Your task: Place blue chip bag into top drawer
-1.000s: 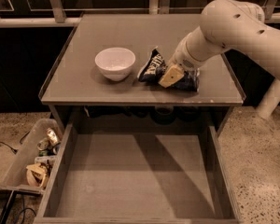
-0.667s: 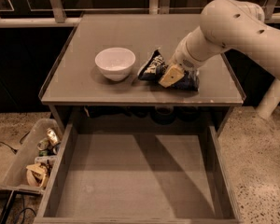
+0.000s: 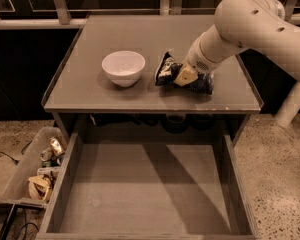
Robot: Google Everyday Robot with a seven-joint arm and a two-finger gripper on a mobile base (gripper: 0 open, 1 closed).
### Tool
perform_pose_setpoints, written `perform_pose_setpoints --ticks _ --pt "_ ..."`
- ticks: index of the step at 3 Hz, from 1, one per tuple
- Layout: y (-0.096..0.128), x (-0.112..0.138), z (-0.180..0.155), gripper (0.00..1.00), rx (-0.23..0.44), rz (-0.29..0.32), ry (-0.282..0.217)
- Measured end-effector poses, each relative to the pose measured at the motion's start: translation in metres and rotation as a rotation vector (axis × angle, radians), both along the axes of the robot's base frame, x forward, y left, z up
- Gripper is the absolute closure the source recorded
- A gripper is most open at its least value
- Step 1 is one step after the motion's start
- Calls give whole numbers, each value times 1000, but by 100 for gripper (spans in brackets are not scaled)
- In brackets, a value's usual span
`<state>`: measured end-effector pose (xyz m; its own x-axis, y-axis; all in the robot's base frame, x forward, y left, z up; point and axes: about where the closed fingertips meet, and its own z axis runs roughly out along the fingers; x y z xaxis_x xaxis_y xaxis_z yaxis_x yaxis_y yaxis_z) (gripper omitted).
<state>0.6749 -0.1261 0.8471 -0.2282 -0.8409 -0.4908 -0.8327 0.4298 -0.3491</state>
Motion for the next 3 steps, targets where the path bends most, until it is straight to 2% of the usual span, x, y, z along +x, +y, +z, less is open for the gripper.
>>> perform_pose_setpoints --ticks 1,2,3 --pt "-11 -20 27 100 6 -18 -35" --pt "-22 -49 60 100 9 -28 -87" --pt "-27 -81 80 100 24 -24 -117"
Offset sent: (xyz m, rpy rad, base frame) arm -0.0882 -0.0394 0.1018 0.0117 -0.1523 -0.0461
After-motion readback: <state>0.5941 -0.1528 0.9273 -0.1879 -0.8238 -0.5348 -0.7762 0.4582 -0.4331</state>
